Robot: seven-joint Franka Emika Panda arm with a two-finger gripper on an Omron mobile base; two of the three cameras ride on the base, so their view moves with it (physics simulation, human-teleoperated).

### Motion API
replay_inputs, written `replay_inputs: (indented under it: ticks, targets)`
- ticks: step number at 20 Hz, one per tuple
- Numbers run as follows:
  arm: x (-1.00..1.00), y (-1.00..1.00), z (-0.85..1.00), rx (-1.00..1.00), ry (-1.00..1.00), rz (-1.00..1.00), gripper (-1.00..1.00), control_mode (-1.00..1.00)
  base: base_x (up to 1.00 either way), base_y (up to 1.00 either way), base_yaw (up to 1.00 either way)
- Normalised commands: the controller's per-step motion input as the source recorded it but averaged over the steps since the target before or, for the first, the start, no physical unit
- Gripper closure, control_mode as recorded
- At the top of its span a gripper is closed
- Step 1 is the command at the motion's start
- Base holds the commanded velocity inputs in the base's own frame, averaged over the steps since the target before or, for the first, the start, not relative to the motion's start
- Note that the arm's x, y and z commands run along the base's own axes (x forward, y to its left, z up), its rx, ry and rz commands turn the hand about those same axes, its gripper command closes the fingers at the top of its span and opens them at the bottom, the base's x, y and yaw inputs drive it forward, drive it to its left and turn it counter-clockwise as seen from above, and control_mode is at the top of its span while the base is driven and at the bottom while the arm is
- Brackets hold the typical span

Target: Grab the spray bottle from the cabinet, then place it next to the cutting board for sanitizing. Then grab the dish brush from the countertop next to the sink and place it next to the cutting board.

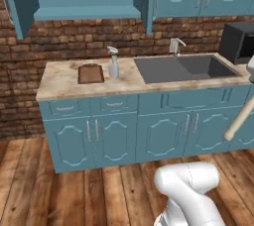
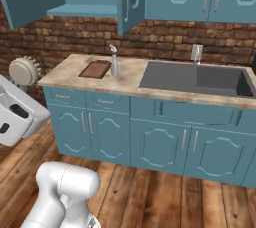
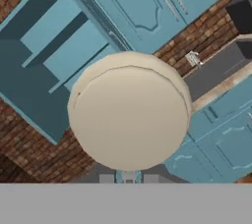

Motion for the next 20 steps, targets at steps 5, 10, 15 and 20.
replay_inputs:
  ticks: [5, 10, 15, 20]
  targets:
    - [0.00, 0.00, 0.00, 0.00, 0.00, 0.00, 1.00, 1.00, 0.72, 1.00, 0.00]
    - [0.00, 0.00, 0.00, 0.00, 0.00, 0.00, 1.00, 1.00, 0.91, 1.00, 0.00]
    - [0.00, 0.00, 0.00, 0.00, 0.00, 0.00, 1.00, 1.00, 0.68, 0.29, 0.00]
    - [0.00, 0.00, 0.00, 0.00, 0.00, 0.00, 1.00, 1.00, 0.98, 0.12, 0.00]
